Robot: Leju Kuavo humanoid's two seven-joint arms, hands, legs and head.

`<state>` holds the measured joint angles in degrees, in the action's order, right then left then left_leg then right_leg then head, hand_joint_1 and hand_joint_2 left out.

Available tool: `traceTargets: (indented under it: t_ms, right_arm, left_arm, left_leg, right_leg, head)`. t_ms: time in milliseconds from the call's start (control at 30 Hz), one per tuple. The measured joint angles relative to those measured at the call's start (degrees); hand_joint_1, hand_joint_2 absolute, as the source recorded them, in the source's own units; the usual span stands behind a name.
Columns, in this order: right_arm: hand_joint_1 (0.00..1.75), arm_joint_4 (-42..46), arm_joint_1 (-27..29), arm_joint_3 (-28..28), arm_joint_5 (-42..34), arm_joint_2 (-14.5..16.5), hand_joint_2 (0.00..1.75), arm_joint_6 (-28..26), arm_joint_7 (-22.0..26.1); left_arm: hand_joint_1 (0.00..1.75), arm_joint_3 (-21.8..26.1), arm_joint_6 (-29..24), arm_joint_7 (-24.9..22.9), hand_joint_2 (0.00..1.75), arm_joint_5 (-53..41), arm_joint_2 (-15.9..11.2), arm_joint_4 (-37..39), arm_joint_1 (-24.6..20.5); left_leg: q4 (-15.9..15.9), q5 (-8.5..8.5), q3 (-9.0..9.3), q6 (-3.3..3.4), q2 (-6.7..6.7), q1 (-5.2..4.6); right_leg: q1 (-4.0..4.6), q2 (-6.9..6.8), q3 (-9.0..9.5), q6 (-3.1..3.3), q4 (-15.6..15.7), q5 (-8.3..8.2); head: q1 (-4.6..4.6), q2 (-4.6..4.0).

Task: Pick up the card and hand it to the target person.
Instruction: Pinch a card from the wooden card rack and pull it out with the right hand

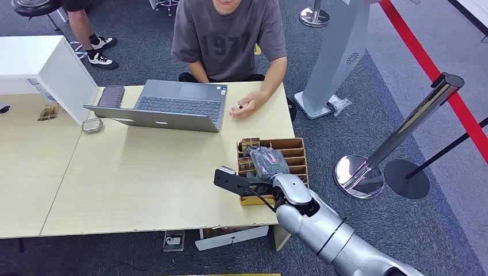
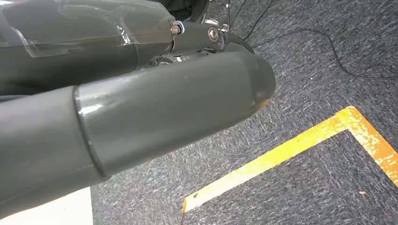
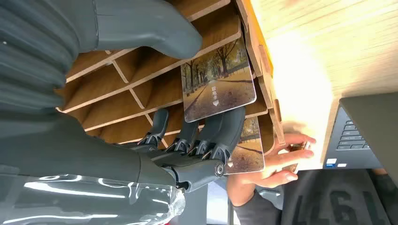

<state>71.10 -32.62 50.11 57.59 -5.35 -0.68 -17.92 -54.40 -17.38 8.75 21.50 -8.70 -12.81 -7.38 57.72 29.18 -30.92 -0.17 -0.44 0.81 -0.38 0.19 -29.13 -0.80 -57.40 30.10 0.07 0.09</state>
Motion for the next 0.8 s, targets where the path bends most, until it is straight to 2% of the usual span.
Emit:
traceTargets:
  t_ms: [67, 233, 800]
  right_arm:
    - [0.97, 0.0, -0.01, 0.01, 0.0, 0.0, 1.75, -0.01, -0.09]
    - [1.29, 0.0, -0.07, 0.04, -0.16, 0.01, 1.75, -0.24, -0.31]
    - [1.39, -0.52, 0.18, 0.01, -2.4, 0.57, 1.75, -3.06, 0.31]
  left_arm:
    - [0.0, 0.0, 0.0, -0.02, 0.0, -0.01, 0.0, 0.0, 0.0]
    - [0.0, -0.01, 0.0, -0.03, 0.0, -0.03, 0.0, 0.0, 0.0]
    - [0.0, 0.0, 0.0, -0.4, 0.0, -0.04, 0.0, 0.0, 0.0]
  left_leg:
    - [0.0, 0.0, 0.0, 0.0, 0.0, 0.0]
    - [0.01, 0.0, -0.01, 0.0, 0.0, 0.0]
    - [0.03, 0.0, 0.01, 0.01, 0.01, 0.0]
  right_leg:
    - [0.0, 0.0, 0.0, 0.0, 0.0, 0.0]
    - [0.0, 0.0, 0.0, 0.0, 0.0, 0.0]
    - [0.0, 0.01, 0.0, -0.04, 0.0, -0.03]
  head:
    - [0.0, 0.0]
    - [0.0, 0.0]
    - [0.01, 0.0]
